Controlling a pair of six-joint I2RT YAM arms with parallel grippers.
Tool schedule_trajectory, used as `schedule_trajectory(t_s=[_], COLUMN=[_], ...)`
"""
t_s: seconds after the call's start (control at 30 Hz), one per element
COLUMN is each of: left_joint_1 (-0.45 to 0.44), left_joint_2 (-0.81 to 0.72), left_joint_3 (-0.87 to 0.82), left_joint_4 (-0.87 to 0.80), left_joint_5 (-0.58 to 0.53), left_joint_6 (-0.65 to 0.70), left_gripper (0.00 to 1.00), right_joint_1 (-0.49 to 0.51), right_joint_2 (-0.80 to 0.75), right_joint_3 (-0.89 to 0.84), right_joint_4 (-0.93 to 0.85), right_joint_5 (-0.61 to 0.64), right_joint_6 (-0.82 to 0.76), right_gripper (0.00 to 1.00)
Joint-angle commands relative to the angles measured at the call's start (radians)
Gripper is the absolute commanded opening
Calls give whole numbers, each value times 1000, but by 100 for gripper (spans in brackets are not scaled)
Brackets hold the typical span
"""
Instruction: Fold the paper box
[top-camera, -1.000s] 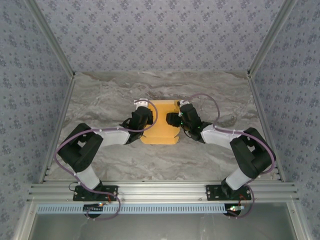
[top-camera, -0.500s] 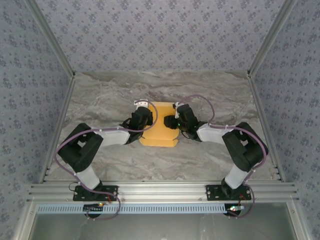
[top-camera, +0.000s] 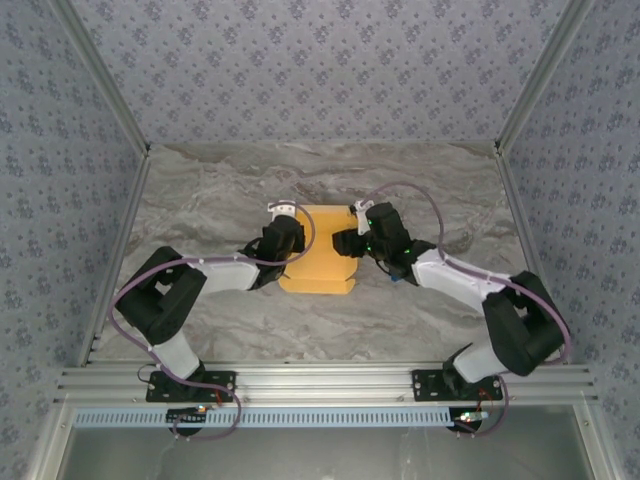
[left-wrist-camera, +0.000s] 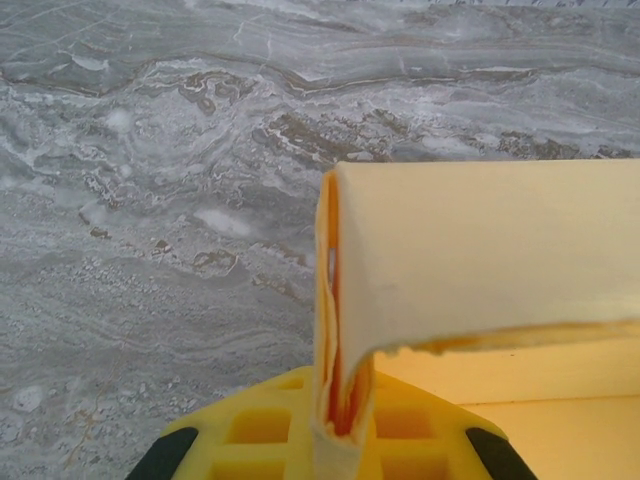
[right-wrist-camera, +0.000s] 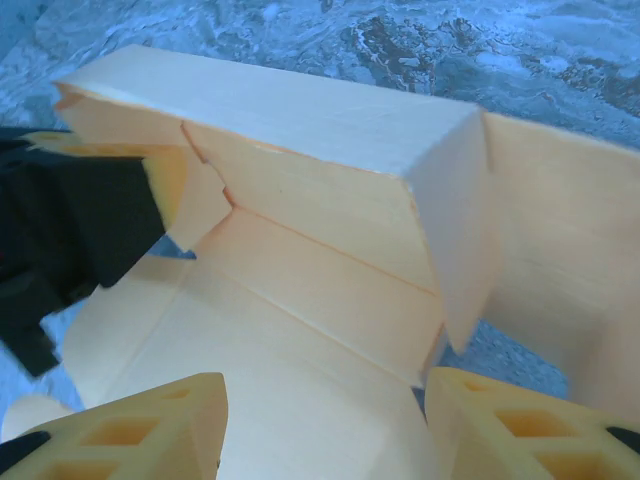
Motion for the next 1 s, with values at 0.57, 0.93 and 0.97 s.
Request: schedule_trajectory(t_s=[0.57, 0.93, 0.97], left_joint_1=[49, 48, 48], left_joint_2=[-156, -154, -152], left_joint_3=[-13, -7, -8], left_joint_4=[-63, -67, -67], left_joint_5=[103, 113, 113], left_joint_6=[-15, -16, -17], left_gripper=[5, 5, 5], right_joint_1=[-426, -362, -357], right_joint_2=[10, 181, 190], right_joint_3=[89, 157, 163], right_joint_4=[-84, -4, -2], right_joint_5=[-521, -702, -710], right_joint_6=[-311, -354, -356], right_gripper=[56, 50, 49])
